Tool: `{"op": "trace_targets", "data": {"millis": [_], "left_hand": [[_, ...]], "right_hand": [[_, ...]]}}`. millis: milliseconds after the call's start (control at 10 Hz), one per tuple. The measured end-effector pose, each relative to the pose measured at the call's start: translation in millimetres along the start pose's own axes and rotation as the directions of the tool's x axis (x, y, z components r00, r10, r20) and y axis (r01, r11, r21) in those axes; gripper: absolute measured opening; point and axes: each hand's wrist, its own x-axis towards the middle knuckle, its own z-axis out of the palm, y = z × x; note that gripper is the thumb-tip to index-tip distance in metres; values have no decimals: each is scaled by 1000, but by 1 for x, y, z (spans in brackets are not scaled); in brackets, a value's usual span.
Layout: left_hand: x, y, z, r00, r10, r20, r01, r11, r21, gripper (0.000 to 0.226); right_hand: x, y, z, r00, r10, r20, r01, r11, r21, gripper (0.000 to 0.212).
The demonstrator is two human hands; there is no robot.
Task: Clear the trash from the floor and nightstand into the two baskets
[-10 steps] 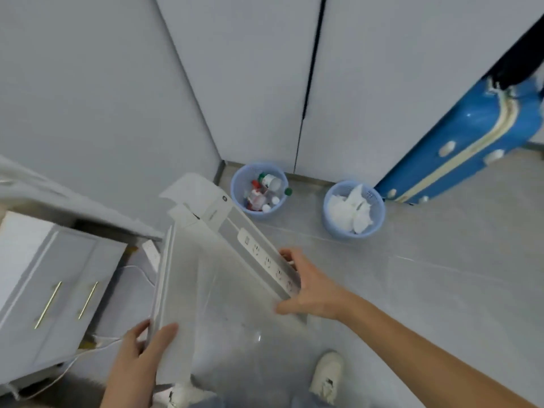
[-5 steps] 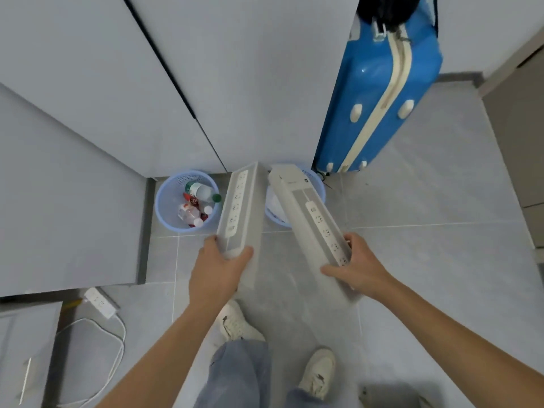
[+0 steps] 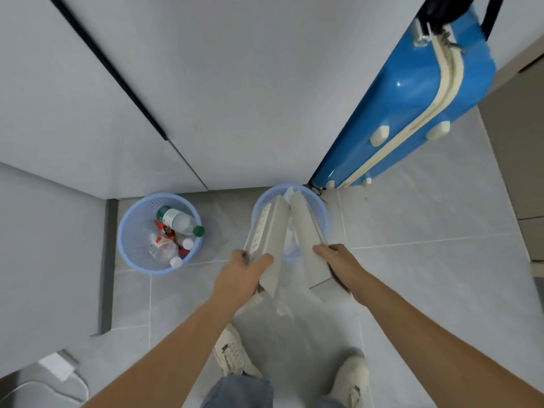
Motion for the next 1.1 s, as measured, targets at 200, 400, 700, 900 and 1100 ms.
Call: {"op": "trace_targets", "data": {"millis": [200, 400, 700, 900, 1100], "left_hand": [[57, 13, 32, 991, -104, 84, 120, 968, -218, 71], [112, 15, 68, 993, -115, 1, 112, 968, -224, 76], [146, -7, 108, 974, -201, 102, 223, 928, -298, 70], [145, 10, 97, 987, -157, 44, 158, 987, -28, 85], [109, 44, 78, 971, 205, -126, -141, 910, 390, 57]], "right_hand": [[60, -24, 3, 993, 102, 55, -105, 993, 57, 46], [129, -30, 12, 996, 89, 15, -87, 988, -126, 74], [165, -3, 15, 997, 73, 11, -68, 969, -236, 92], [156, -16, 15, 995, -39, -91, 3, 928, -371, 74], [102, -47, 5, 886, -458, -78, 377, 806, -457, 32]]}}
